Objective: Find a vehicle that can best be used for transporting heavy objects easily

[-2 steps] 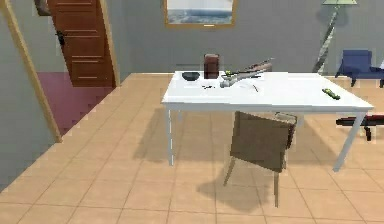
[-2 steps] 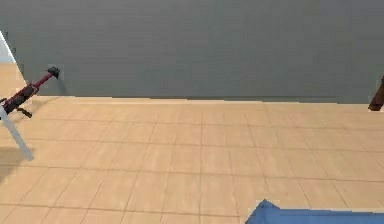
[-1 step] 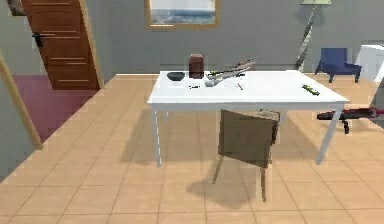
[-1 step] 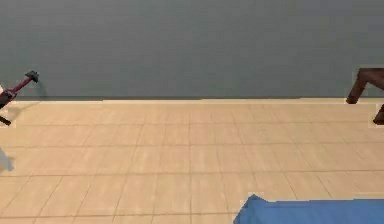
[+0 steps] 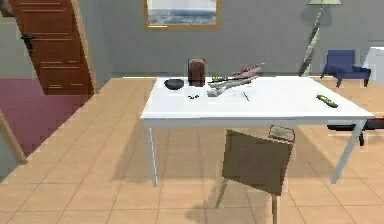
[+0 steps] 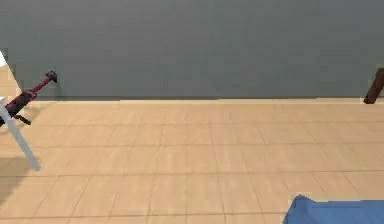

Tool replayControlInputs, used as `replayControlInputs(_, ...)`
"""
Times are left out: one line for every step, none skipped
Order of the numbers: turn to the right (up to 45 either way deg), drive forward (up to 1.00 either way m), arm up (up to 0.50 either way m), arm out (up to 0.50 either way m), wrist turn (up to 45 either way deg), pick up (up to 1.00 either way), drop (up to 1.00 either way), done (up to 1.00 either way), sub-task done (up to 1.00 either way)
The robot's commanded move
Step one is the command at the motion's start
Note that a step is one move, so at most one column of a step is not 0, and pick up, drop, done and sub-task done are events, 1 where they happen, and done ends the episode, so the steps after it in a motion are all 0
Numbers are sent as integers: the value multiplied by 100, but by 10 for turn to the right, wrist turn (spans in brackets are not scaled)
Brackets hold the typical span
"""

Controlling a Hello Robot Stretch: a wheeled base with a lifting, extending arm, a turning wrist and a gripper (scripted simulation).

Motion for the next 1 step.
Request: replayControlInputs(-450,0,0,0,0,0,0,0,0)
